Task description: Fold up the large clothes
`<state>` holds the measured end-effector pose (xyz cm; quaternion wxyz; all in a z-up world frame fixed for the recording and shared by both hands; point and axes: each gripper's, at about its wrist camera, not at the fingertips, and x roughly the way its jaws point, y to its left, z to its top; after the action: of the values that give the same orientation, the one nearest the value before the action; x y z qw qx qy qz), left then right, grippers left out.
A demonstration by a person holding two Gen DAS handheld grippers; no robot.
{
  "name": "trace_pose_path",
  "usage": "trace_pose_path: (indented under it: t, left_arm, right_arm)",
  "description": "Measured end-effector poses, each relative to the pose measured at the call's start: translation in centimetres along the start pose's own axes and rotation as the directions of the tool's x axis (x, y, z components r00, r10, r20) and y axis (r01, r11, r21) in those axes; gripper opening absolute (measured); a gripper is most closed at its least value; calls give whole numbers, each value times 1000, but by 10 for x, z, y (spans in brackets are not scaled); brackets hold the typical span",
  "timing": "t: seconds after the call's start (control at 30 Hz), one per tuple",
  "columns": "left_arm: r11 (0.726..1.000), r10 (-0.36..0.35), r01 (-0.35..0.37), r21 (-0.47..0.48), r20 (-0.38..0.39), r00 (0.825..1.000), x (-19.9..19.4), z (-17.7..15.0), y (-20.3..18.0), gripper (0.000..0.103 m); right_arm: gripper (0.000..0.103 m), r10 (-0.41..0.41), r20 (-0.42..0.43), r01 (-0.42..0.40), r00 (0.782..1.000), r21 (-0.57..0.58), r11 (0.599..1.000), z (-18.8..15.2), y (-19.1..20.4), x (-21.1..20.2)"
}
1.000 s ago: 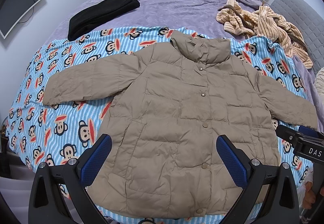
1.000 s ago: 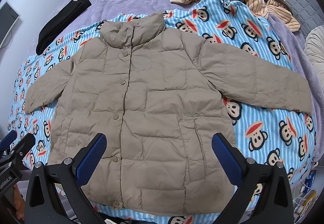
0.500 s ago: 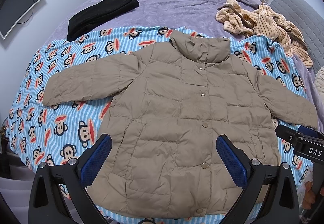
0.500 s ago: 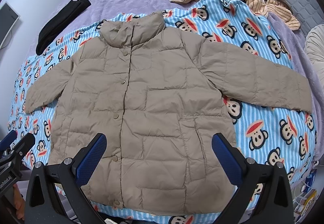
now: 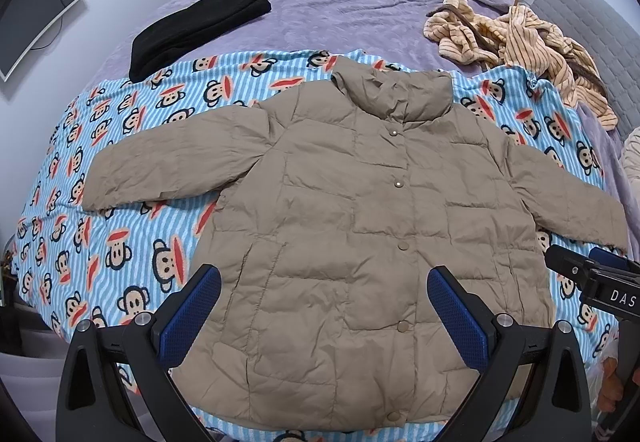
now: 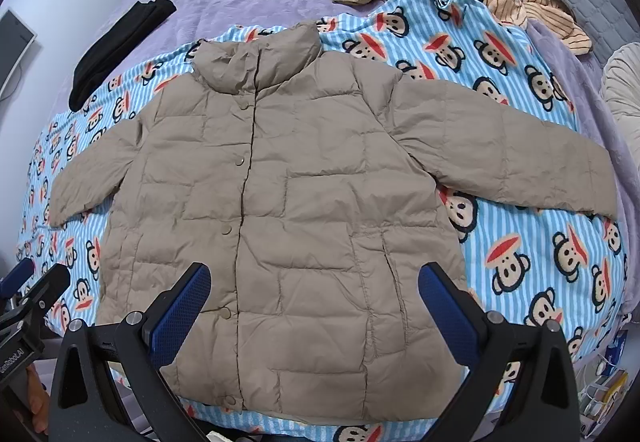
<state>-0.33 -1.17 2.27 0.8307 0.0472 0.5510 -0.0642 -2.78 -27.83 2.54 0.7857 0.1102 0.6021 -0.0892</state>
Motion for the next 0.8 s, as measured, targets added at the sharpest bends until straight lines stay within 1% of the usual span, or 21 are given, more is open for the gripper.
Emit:
trace_pose_path:
  t: [0.43, 0.5, 0.67, 0.73, 0.8]
  left_arm:
    - [1000, -10, 10, 9, -9, 1000, 5, 1, -3, 103]
    - [1000, -22, 22, 9, -15, 1000, 7, 2, -2, 103]
    - [999, -49, 50, 13, -28, 998, 12, 3, 2, 103]
    - [997, -76, 76, 10, -45, 996, 17, 3, 5, 103]
    - [997, -76, 76, 7, -50, 996, 21, 1, 11, 103]
  right_arm:
    - [103, 3, -4, -3, 1000, 6, 1000, -1, -2, 1]
    - [103, 7, -6, -7, 1000, 7, 1000, -1, -3, 2]
    - [103, 49, 11, -49, 999, 17, 999, -3, -3, 4]
    - [103, 66, 28, -67, 997, 8, 998, -3, 3, 1]
    - [103, 93, 36, -93, 995, 10, 996, -4, 7, 0]
